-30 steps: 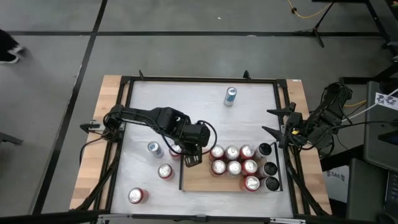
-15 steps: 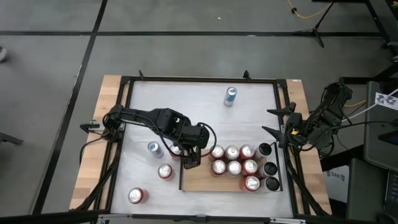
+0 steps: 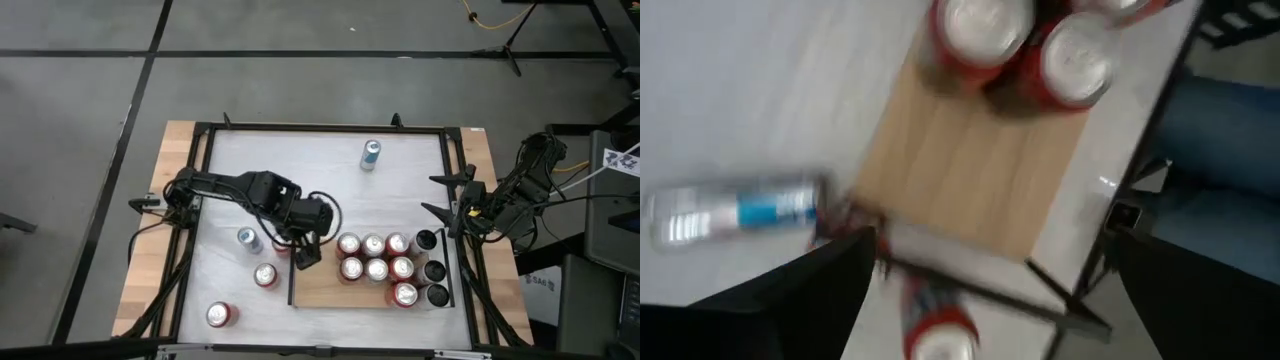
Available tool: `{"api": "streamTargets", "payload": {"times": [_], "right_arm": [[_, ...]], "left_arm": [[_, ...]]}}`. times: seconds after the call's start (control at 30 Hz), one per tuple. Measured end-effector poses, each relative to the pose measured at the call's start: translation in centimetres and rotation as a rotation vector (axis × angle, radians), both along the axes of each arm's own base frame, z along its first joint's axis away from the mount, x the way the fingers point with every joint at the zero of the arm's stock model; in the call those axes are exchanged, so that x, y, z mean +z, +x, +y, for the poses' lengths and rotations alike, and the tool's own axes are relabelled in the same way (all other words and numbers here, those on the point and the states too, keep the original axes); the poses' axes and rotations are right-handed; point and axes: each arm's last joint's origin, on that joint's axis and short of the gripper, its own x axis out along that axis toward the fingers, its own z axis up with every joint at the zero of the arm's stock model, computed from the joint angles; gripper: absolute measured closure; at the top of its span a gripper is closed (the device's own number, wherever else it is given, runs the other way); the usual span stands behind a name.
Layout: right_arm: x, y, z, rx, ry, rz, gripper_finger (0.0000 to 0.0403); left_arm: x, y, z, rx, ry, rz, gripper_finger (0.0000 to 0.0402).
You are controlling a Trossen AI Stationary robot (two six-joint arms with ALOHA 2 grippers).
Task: Place canned beverage on shelf
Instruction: Put the left center orange soda can on the shelf
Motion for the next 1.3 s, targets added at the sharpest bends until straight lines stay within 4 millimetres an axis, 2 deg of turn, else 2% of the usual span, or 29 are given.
{"api": "streamTargets", "payload": {"times": [0.23,0.37,0.7,0.97,1.3], "right_arm": [[0.0,0.0,0.0,0.000,0.001,-0.001,0.0056],[0.0,0.0,0.0,0.000,0.001,0.000,0.0056],[0.0,0.0,0.1,0.027,0.011,0.013,0.0056],[-0.1,0.0,0.2,0.053,0.022,0.026,0.0056],[-0.1,0.0,0.2,0.053,0.022,0.026,0.0056]], "left_arm": [[-0.2,-1.4,-3.5,0.232,-0.057,0.050,0.0002],[-1.2,-2.1,-5.6,0.384,-0.095,0.107,0.0001],[-3.7,-3.9,-9.8,0.490,-0.087,0.211,0.0001],[-7.1,-5.0,-11.2,0.472,-0.052,0.383,0.0001],[-10.6,-5.5,-10.8,0.476,0.093,0.441,0.0001]]}}
